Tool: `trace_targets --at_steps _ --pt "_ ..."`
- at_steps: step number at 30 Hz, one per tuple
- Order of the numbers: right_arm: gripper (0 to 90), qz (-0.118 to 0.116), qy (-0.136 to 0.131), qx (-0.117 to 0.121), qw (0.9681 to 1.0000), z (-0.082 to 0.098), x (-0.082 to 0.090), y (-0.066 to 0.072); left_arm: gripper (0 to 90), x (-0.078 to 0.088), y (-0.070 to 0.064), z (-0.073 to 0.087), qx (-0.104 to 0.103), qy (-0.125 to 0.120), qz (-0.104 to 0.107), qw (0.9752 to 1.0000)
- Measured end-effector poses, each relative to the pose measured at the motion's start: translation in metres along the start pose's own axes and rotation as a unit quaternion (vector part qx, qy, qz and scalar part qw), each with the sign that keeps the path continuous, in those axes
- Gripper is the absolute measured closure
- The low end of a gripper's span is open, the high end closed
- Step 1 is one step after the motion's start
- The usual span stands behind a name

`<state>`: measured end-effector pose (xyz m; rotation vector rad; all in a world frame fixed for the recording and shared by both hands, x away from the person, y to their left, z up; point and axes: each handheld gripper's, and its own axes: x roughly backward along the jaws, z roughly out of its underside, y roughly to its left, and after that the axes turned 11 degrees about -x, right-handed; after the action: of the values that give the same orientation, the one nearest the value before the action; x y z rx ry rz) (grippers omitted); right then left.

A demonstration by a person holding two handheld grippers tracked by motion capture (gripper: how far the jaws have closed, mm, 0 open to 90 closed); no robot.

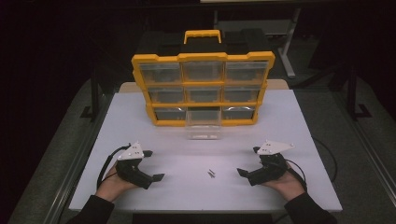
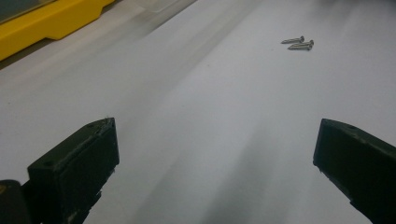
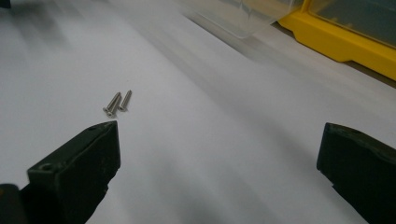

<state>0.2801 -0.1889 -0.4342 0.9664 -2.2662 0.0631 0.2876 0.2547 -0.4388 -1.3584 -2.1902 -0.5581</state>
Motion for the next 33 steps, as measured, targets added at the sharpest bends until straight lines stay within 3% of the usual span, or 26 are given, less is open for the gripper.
trace_targets --at_steps 33 --pt "0.0 -0.010 0.014 0.014 0.9998 -0.021 -0.022 0.010 0.0 0.001 -0.001 0.003 -0.011 0.005 0.002 0.9999"
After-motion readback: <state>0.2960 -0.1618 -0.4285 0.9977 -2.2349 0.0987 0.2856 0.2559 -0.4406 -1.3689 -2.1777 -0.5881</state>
